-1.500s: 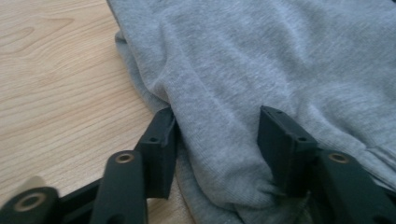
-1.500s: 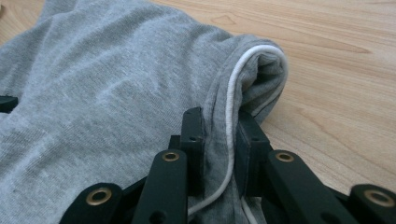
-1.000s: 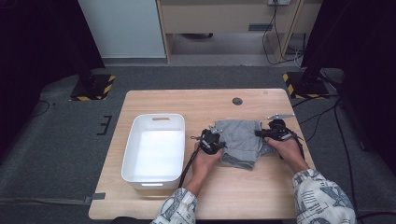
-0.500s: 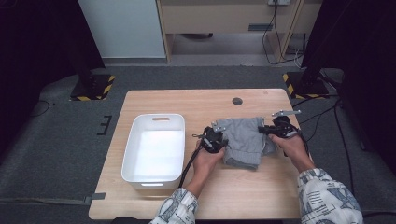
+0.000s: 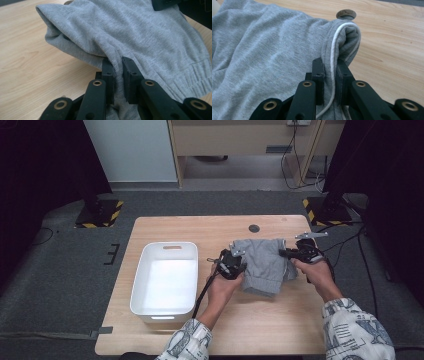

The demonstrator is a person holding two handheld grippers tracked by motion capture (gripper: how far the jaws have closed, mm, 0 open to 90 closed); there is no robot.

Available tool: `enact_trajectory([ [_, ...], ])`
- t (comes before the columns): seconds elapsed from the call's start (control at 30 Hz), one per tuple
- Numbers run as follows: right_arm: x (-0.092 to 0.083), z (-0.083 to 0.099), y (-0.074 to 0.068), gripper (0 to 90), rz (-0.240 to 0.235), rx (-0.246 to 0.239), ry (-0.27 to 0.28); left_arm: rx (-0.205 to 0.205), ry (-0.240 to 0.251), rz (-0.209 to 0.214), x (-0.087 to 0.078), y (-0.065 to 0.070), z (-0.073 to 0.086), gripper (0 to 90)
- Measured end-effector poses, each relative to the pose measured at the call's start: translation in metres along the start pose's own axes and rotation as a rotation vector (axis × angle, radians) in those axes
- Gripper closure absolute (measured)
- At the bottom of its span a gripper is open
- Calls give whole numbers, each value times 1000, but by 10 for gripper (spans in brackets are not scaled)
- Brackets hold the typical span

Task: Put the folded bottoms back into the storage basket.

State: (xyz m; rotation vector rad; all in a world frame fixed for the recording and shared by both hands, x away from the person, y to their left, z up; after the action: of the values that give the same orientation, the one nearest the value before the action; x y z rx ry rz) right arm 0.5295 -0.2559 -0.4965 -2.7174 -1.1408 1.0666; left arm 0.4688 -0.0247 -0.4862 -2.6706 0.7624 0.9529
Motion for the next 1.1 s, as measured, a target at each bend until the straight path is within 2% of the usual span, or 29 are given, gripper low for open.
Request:
enact_trajectory([
  [0.4, -2, -16, -9, 804, -13, -12, 16, 20, 13, -12, -16, -9, -13, 807],
  [0.7, -8, -26, -15, 804, -19, -23, 26, 17, 30, -17, -26, -9, -18, 807],
  [1.1, -7, -36, -25, 804, -36, -37, 43, 12, 44, -33, -39, -20, -23, 807],
])
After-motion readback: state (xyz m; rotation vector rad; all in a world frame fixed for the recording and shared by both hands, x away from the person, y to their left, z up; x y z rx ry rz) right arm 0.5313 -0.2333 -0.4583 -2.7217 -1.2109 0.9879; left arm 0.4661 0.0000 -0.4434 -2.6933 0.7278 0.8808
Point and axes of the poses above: each handheld gripper's, and its own axes: x roughly forward along the jaws, z roughly out of its underside, y roughly to its right, the point moved 5 cm from there along x, roughly forward along the jaws, and after that the axes turned 9 degrees about -z, right-handed, at the moved point
